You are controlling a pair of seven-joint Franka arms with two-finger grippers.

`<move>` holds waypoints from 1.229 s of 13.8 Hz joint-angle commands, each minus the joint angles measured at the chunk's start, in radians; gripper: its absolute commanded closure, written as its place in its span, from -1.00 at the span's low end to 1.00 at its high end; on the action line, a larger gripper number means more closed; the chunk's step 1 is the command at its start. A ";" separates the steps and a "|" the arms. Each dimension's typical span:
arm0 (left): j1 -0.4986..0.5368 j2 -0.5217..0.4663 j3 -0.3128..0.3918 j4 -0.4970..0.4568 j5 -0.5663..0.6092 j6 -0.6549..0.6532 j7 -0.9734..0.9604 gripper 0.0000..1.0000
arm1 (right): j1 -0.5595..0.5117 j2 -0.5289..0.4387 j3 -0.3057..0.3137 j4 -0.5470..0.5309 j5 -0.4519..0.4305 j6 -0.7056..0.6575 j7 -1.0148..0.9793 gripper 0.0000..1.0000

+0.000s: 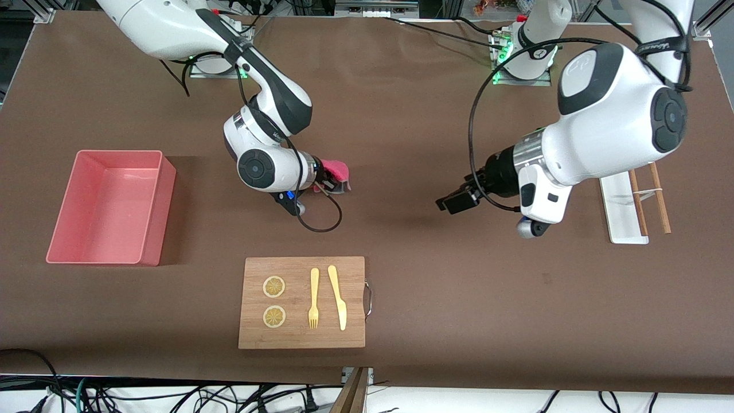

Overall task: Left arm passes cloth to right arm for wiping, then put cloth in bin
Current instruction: 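Release the cloth from the left gripper and withdraw it, then wipe the table with the cloth held in the right gripper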

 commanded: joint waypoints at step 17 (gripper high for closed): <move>0.165 -0.297 0.093 -0.239 0.440 -0.206 0.959 -1.00 | -0.044 -0.047 -0.461 -0.037 -0.042 -0.110 -0.845 1.00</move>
